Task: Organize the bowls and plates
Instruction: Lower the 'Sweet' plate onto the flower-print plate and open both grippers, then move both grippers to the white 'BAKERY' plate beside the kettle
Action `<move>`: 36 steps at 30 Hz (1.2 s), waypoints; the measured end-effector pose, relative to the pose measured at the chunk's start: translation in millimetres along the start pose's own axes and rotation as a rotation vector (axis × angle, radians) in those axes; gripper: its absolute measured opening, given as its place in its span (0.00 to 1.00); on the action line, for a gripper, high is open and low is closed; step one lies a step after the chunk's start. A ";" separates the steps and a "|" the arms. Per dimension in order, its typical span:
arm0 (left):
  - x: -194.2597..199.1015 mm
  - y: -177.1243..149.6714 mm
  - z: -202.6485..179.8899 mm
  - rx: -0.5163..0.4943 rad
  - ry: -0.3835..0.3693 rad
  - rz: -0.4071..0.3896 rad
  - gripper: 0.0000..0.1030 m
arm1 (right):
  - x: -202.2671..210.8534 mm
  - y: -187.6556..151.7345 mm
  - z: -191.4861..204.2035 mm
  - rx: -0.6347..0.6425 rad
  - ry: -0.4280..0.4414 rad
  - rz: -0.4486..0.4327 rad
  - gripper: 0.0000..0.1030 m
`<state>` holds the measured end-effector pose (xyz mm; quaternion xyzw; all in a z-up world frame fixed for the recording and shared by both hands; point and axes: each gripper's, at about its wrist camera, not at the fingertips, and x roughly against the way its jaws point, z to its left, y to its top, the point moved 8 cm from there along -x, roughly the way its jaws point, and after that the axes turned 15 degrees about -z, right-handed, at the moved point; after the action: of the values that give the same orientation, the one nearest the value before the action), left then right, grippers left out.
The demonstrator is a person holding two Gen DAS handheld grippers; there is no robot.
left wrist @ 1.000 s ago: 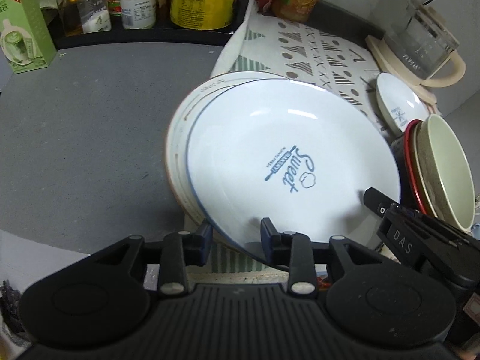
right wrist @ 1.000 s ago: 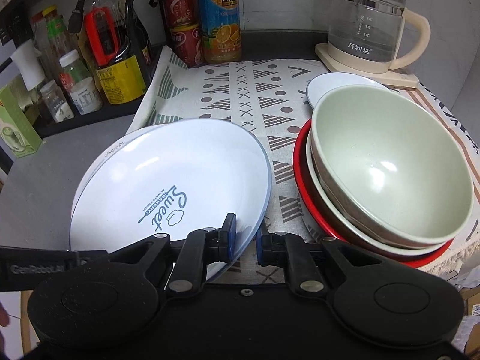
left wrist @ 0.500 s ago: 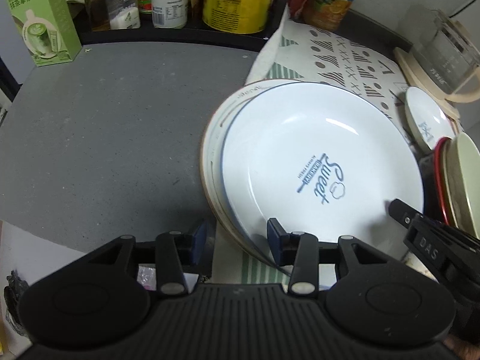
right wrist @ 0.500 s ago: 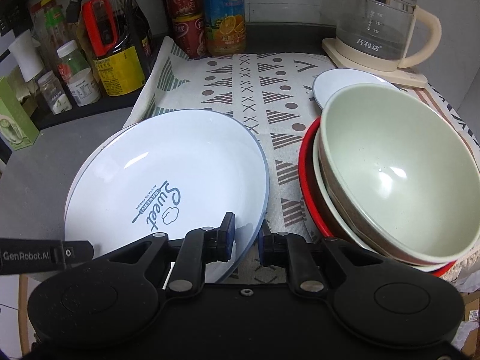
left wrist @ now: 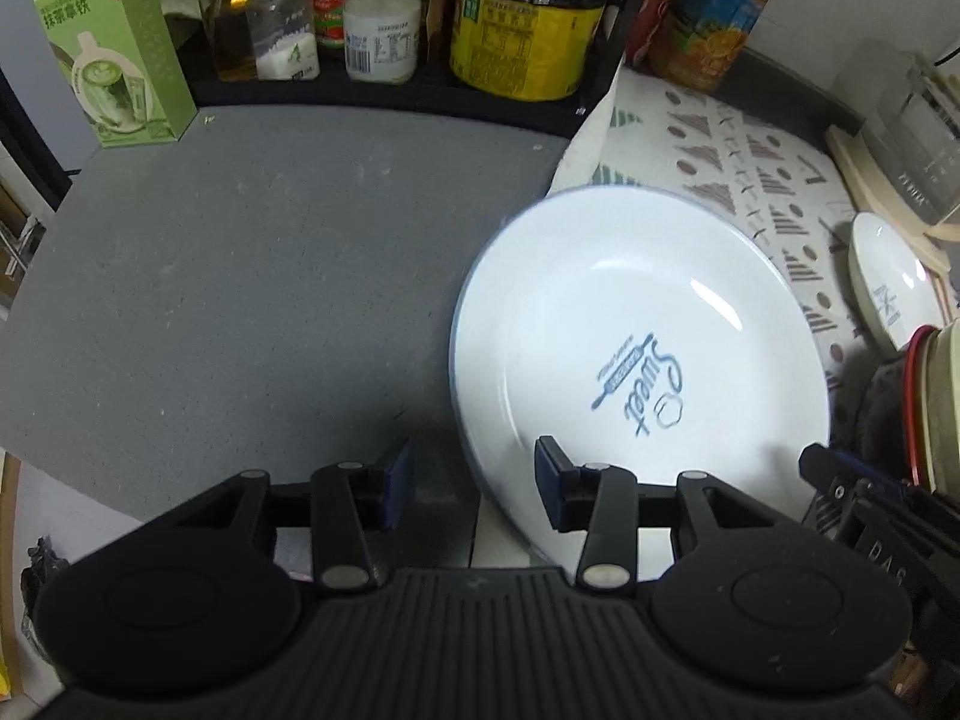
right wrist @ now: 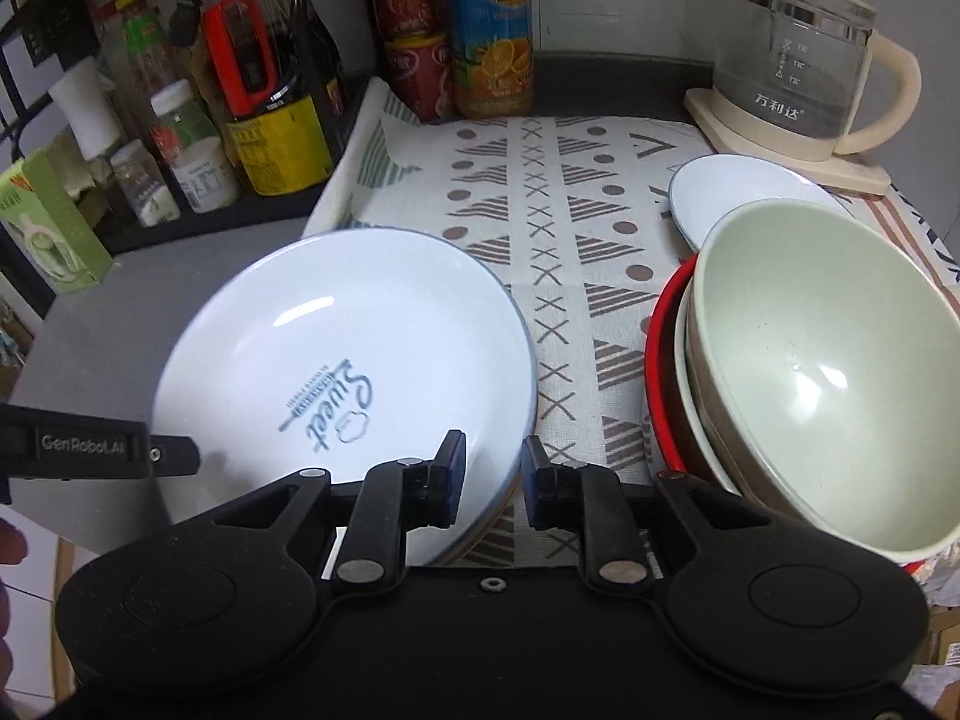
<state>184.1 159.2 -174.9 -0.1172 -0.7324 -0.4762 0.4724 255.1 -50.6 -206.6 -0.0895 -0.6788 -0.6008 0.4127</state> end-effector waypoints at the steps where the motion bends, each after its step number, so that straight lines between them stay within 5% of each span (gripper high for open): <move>1: 1.7 1.6 -0.4 0.001 0.000 -0.006 0.46 | 2.6 1.9 -0.1 0.000 0.002 -0.007 0.20; 5: 7.6 7.2 -4.1 0.001 -0.006 -0.028 0.60 | 15.1 10.5 0.8 -0.024 0.034 -0.032 0.27; 10: 18.9 16.5 -5.3 0.005 0.022 -0.068 0.84 | 38.3 27.0 0.8 -0.022 0.057 -0.099 0.51; 22: 57.0 25.8 -28.6 -0.008 -0.014 -0.136 0.94 | 92.9 48.9 -37.0 -0.076 0.023 -0.243 0.97; 36: 104.7 17.0 -78.9 -0.047 -0.095 -0.182 1.00 | 149.7 44.0 -105.4 -0.142 -0.053 -0.282 1.00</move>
<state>185.3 75.1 -72.9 -0.0837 -0.7503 -0.5279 0.3891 233.7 -188.8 -80.6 -0.0379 -0.6511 -0.6967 0.2987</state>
